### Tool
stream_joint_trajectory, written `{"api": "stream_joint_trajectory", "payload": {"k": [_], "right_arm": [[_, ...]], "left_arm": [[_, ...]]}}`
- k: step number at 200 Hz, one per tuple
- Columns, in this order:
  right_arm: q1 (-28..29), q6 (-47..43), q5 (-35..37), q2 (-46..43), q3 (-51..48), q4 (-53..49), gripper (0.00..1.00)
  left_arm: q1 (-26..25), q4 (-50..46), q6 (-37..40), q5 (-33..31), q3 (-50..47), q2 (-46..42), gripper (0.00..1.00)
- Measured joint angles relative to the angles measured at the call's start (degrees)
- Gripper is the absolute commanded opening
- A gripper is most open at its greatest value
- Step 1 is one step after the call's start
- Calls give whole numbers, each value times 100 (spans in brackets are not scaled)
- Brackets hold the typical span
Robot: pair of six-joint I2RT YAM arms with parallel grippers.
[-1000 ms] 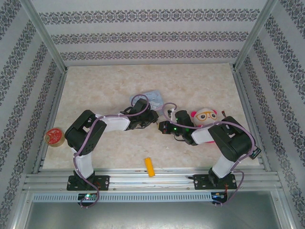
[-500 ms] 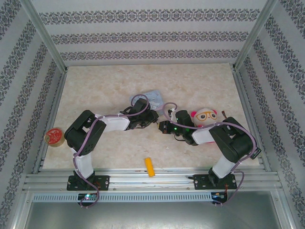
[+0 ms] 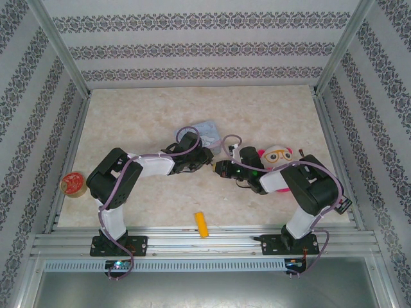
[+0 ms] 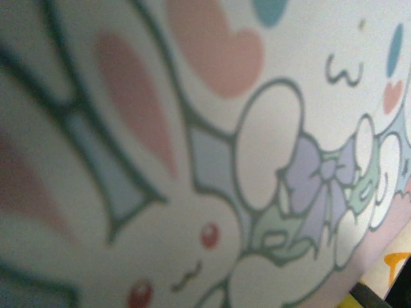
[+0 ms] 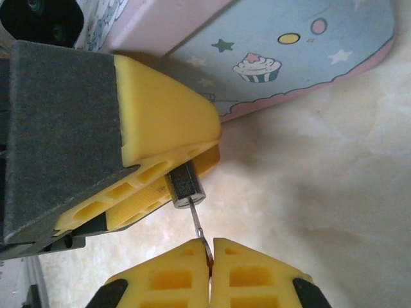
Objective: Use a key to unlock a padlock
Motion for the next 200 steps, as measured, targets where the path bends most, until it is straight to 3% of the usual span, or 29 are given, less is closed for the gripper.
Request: {"api": "stream_joint_trajectory", "payload": {"k": [200], "right_arm": [[-63, 804, -275, 306, 11, 470, 0]], "left_arm": [[42, 46, 13, -31, -46, 0, 0]]}}
